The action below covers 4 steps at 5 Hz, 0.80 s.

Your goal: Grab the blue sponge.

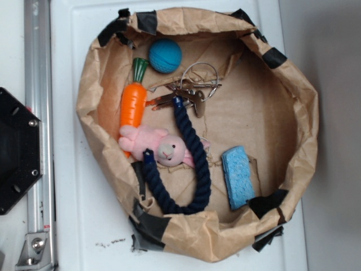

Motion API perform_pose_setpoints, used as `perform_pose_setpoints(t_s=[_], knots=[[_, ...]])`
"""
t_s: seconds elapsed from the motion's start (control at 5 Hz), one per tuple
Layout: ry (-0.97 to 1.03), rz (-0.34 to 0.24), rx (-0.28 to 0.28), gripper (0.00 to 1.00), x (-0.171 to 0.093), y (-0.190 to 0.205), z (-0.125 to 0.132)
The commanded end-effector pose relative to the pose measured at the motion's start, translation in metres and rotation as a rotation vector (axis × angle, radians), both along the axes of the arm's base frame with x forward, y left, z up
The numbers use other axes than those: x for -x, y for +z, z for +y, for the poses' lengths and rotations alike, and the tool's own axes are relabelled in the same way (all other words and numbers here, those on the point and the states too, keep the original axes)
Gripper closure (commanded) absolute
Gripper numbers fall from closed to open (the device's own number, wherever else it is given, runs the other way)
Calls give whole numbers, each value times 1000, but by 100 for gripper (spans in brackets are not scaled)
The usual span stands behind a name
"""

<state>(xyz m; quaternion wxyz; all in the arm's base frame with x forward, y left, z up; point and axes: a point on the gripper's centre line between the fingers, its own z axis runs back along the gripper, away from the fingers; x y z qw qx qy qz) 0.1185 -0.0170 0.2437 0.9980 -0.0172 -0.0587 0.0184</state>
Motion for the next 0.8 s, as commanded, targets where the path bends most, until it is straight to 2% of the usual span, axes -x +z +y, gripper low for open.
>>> perform_pose_setpoints(t_s=[0.0,0.2,0.4,0.6], knots=[[0,0,0,0,0,0,0],[-88,-42,-29,0,-46,-11,20],[-74,-61,-39,0,-86,-27,34],[-141,-78,-48,0,-116,-45,31]])
